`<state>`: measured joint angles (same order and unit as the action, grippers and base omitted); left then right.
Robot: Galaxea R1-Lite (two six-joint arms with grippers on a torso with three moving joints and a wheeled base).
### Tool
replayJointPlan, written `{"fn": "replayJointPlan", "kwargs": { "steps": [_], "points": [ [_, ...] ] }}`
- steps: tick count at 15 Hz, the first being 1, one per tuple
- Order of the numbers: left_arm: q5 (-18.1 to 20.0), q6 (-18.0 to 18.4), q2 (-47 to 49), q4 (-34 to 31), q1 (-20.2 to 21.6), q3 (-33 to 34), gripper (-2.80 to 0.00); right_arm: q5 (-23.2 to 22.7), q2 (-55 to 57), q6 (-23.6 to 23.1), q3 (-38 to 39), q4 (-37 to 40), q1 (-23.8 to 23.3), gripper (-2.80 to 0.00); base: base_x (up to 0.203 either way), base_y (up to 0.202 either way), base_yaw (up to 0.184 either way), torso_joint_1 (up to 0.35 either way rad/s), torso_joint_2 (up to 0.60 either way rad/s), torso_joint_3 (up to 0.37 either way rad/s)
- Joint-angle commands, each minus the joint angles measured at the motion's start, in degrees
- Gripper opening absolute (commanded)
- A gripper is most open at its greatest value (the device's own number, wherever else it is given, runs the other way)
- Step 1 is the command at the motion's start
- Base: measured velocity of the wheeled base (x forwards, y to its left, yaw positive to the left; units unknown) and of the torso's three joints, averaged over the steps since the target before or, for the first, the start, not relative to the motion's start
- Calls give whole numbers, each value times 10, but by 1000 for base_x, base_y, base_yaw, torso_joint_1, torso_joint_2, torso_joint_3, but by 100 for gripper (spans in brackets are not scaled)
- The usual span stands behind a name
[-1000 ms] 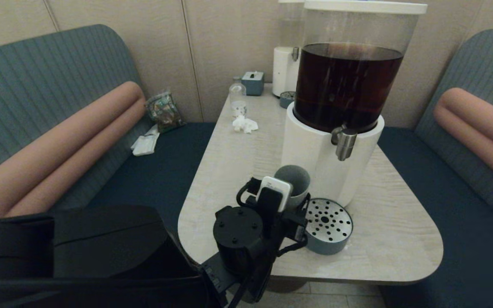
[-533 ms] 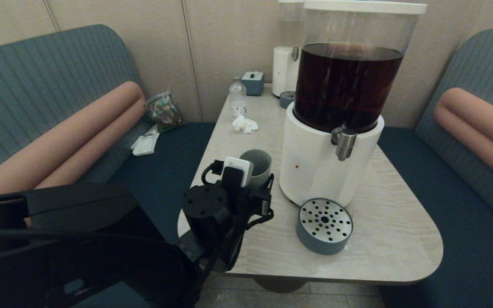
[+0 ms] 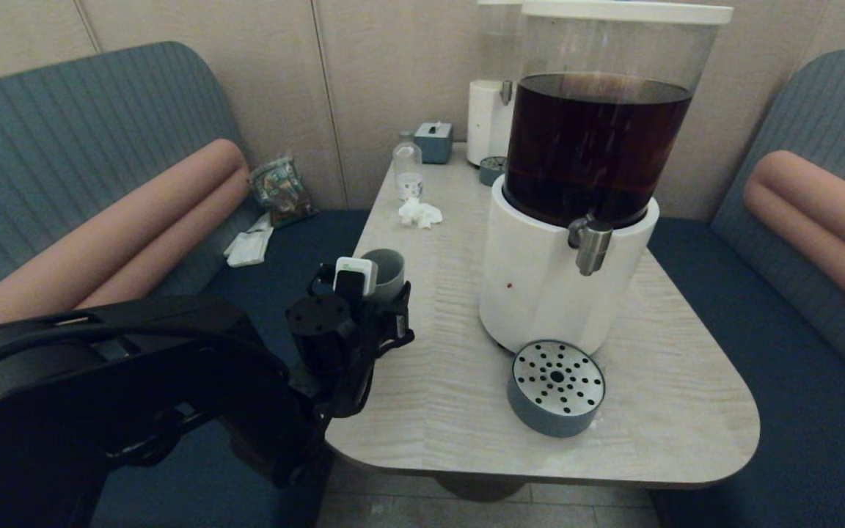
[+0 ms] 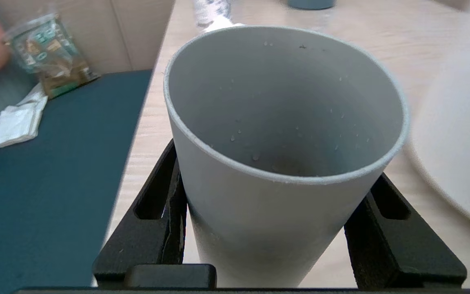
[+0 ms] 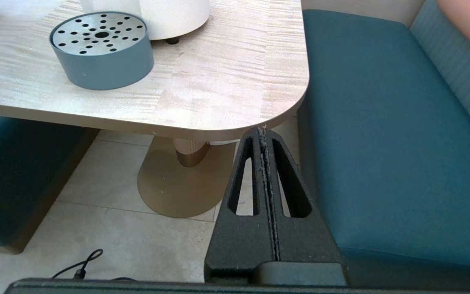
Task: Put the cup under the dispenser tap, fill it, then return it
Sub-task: Place the cup next to the water dispenser
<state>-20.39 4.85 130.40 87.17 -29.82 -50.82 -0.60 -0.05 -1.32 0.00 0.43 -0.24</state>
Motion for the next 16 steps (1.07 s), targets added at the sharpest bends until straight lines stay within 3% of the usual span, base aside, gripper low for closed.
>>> {"fn": "replayJointPlan", "kwargs": {
  "steps": [1,7,13,14,16],
  "points": [
    [3,1,28,5,12,-17,-280,0,0,0,0,0,0,-280,0,0,0,0,0,0],
    [8,6,87,5,25,-67,-280,0,0,0,0,0,1,-280,0,0,0,0,0,0],
    [6,8,84,5,20,-66,-280,0,0,0,0,0,1,-280,0,0,0,0,0,0],
    [5,7,82,5,19,-67,0,0,0,0,0,0,0,-280,0,0,0,0,0,0],
    [7,-1,70,5,19,-64,0,0,0,0,0,0,0,-280,0,0,0,0,0,0]
  ]
}}
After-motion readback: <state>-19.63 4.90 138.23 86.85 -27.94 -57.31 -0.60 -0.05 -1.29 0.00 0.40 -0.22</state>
